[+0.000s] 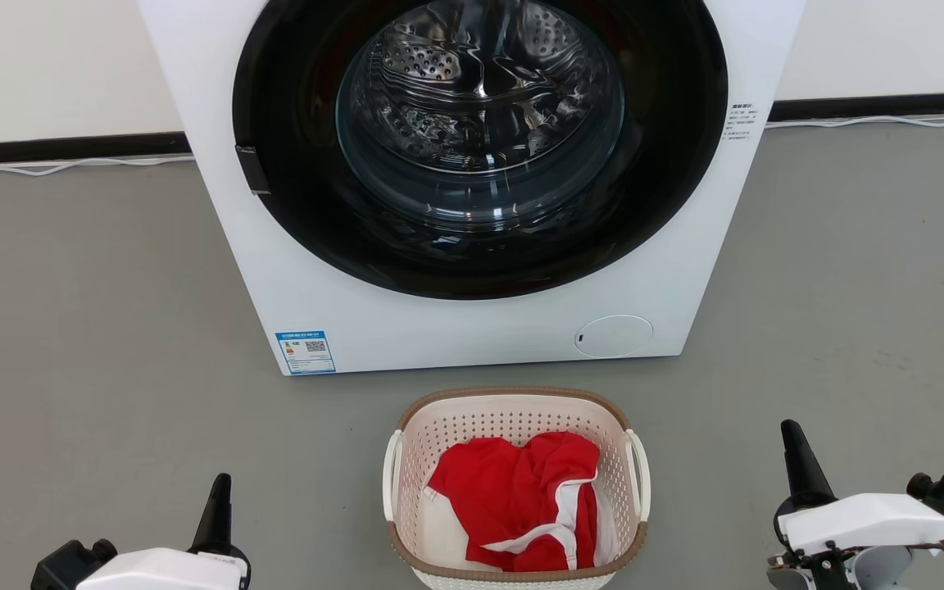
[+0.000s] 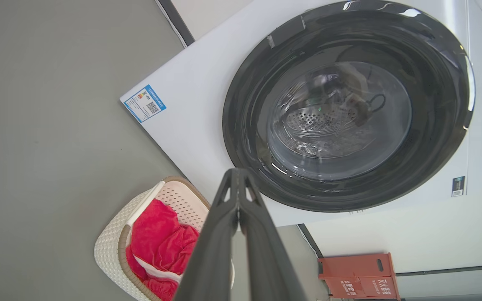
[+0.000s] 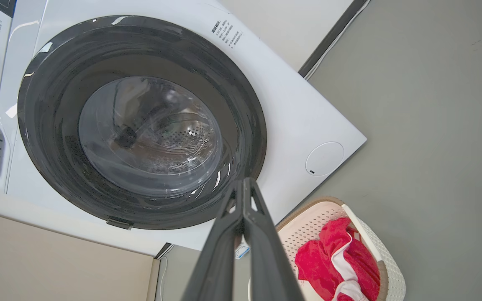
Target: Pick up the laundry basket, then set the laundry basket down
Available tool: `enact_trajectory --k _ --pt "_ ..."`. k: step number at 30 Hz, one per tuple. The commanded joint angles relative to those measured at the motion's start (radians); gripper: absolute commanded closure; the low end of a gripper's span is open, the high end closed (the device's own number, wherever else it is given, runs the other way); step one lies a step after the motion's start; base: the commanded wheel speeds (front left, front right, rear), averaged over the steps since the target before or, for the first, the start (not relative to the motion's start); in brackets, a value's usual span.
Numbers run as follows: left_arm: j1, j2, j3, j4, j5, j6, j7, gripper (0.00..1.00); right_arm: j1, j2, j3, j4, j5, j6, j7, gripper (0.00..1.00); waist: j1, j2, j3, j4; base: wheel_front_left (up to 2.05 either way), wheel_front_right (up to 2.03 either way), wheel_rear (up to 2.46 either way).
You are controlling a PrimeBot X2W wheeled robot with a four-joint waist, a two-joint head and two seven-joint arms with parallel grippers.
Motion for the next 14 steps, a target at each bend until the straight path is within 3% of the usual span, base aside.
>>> enact_trajectory --k 1,14 --pt "-0.055 0.011 0.015 -0.036 -0.032 -0.010 0.007 1.00 -0.017 -0.004 0.010 -0.037 0.039 0.005 0.010 1.00 -0.0001 0.0000 0.000 0.001 0.00 0.00 0.00" --pt "-0.060 0.014 0.016 -0.061 -0.157 -0.020 0.043 1.00 -0.013 -0.005 0.002 -0.068 0.199 0.005 0.045 1.00 -0.0001 0.0000 0.000 0.007 0.00 0.00 0.00"
